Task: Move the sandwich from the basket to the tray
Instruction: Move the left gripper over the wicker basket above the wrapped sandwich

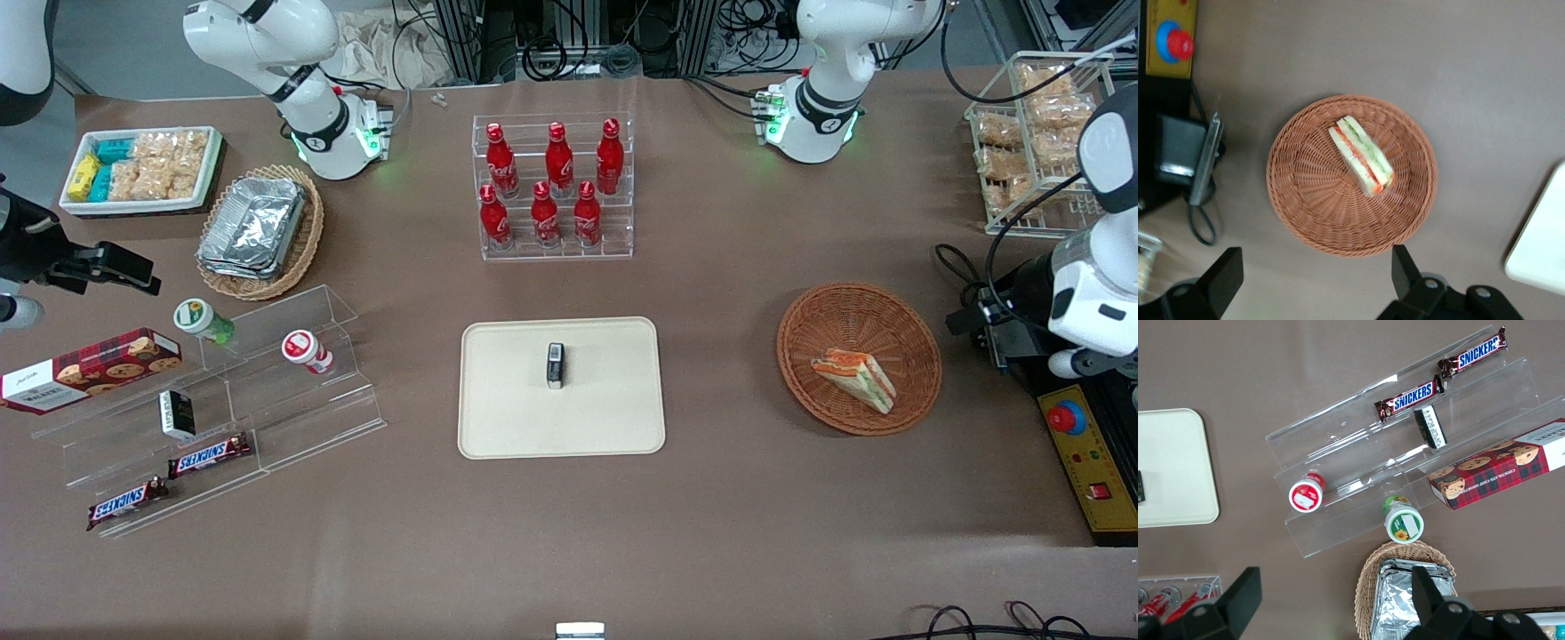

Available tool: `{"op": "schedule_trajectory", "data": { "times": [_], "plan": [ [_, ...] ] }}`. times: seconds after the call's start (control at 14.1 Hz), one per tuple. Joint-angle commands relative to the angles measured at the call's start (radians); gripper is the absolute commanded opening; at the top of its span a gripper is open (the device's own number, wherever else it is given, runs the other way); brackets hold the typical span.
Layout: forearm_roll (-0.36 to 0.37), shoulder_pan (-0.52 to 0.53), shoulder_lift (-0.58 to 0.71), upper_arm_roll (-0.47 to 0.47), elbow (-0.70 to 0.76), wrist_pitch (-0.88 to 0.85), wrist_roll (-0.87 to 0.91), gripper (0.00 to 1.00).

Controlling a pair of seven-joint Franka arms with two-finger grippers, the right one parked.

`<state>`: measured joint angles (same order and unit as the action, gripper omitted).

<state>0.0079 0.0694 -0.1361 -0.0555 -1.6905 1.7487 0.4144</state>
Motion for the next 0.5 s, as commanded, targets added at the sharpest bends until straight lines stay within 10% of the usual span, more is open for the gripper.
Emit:
{"op": "schedule_trajectory", "data": {
  "times": [0.0, 0.43],
  "plan": [
    [0.0, 0.004, -0.017, -0.006, -0.108, 0.171, 0.27, 0.99],
    [0.001, 0.006, -0.128, -0.004, -0.207, 0.37, 0.673, 0.99]
  ]
}}
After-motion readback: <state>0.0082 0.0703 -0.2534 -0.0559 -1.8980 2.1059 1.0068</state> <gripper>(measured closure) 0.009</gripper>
